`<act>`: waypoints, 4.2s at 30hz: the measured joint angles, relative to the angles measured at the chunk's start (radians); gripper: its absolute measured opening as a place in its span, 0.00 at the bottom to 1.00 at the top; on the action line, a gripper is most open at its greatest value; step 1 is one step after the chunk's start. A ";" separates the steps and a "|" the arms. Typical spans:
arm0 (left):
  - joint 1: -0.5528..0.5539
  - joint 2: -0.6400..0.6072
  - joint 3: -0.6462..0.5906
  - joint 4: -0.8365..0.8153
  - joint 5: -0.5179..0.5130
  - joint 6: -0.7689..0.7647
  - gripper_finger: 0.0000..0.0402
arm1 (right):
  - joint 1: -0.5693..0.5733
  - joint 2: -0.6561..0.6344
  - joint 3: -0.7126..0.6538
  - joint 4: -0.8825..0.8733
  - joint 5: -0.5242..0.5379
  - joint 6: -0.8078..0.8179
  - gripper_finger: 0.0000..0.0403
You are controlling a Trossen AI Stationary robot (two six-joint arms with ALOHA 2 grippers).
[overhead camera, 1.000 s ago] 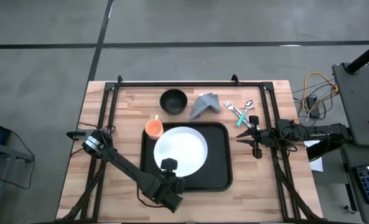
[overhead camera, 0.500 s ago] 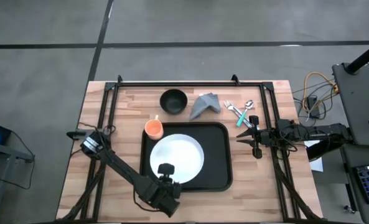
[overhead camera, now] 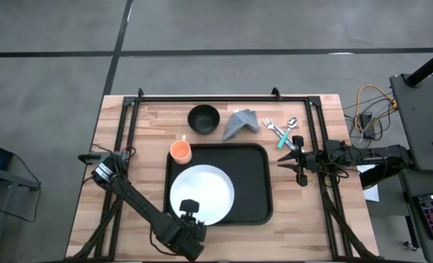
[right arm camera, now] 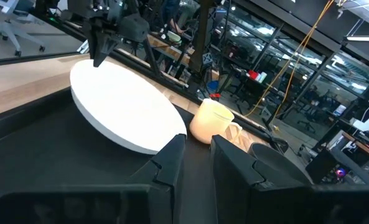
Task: Set up tray
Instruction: Put the white plate on the left side of the black tray, then put the black bowl on top of the white plate
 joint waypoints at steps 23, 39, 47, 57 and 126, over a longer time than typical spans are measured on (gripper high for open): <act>0.027 -0.004 -0.102 -0.066 0.248 -0.072 0.00 | 0.000 -0.001 0.000 0.000 0.000 0.000 0.17; 0.039 -0.002 -0.093 -0.044 0.236 -0.061 0.21 | 0.000 0.000 0.000 0.000 0.000 0.000 0.17; 0.039 -0.002 -0.093 -0.033 0.230 -0.055 0.21 | 0.000 0.000 0.000 0.000 0.000 0.000 0.17; 0.043 -0.002 -0.093 -0.027 0.227 -0.056 0.02 | 0.000 0.000 0.000 0.000 0.000 0.000 0.17; 0.085 -0.004 -0.099 0.044 0.186 -0.041 0.15 | 0.000 0.000 0.000 0.000 0.000 0.000 0.17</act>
